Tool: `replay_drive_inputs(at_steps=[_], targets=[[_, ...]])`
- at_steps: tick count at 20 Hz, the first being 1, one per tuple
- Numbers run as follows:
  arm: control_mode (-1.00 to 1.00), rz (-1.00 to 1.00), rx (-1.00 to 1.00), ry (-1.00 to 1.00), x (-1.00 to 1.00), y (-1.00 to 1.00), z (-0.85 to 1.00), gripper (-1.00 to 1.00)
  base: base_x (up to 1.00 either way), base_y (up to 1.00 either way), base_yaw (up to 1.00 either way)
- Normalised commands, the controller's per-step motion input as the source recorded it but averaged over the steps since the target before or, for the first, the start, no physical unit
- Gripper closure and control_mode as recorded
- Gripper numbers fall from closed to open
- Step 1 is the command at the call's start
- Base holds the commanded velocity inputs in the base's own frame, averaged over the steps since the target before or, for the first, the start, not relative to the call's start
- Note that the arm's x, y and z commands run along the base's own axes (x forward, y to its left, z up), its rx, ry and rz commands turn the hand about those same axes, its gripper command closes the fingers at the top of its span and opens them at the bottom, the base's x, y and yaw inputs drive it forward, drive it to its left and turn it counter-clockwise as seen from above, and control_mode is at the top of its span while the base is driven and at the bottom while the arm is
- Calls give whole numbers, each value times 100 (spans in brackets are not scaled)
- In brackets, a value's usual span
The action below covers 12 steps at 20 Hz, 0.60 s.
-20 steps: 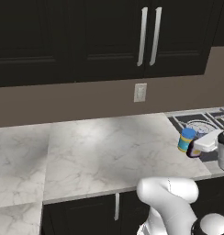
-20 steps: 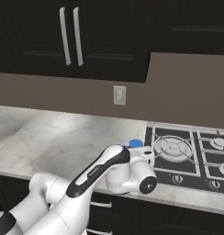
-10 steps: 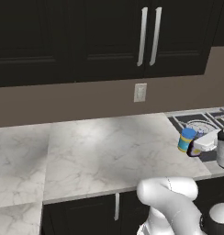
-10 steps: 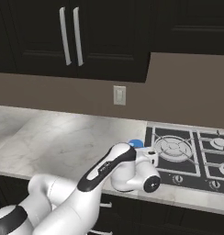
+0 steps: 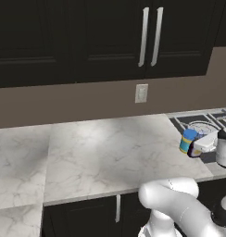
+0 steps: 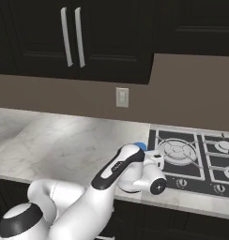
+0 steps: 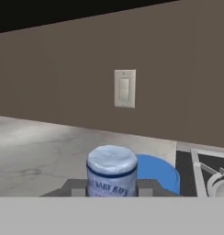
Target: Take 2 condiments from the cabinet and move them on the counter near the stove.Make sure the condiments are lined up with each other, next to each other.
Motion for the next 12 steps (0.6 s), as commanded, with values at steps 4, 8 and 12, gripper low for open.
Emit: replay_drive_inputs(at_steps=[4,8,12], targets=[[-100,0,-2,0,21,0,-22,100,0,0,0],[-100,0,-1,0,21,-1,-26,100,0,0,0],[-100,-3,0,0,12,-16,-19,100,0,0,0]])
